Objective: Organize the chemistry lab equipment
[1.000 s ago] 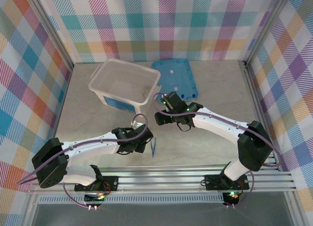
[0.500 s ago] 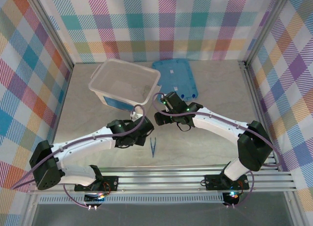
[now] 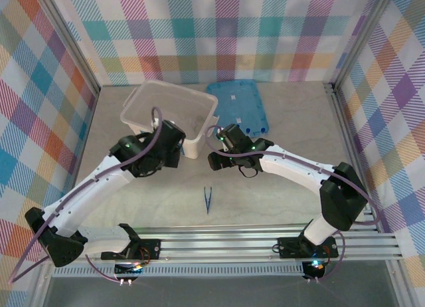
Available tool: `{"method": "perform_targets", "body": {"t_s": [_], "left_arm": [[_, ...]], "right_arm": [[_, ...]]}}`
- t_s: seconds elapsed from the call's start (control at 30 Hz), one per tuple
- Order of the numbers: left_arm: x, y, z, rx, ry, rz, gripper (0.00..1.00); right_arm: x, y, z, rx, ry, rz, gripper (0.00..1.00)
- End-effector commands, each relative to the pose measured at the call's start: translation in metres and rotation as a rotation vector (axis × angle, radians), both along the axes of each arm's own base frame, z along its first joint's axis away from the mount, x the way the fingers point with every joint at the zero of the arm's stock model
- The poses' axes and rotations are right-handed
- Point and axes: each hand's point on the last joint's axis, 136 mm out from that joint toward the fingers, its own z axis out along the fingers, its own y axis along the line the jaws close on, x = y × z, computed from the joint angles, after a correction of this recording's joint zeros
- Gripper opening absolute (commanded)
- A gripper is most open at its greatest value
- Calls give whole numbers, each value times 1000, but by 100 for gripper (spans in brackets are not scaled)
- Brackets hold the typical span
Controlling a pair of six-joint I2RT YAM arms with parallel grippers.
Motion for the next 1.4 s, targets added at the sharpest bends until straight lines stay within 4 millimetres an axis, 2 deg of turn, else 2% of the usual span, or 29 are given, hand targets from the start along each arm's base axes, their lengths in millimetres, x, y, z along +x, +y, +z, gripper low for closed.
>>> {"method": "perform_targets", "body": {"t_s": [0.0,0.1,0.17,0.33,0.43,0.7,0.87,1.17,1.37], "left_arm": [[19,13,23,39,-31,-6,39],[45,17,39,24,-60,15,39],[63,19,42,20,-65,30,39],[110,27,44,-20,-79,79,39],[138,32,37,-37,-76,112,38],[197,43,-5,-30,-21,175,38],[223,56,-45,15,39,215,38],[246,87,-102,-16,123,293,37],[255,91,-122,-38,157,303,37]], "right_arm": [[8,9,11,31,-20,10,84],[8,9,14,38,-23,9,84],[7,8,15,40,-21,5,84],[2,6,8,44,1,-2,84],[0,3,5,44,7,-11,84],[-5,-5,2,40,17,-26,84],[-8,-7,2,33,16,-22,84],[-10,-10,1,32,21,-29,84],[-11,-13,-1,28,23,-36,84]]}}
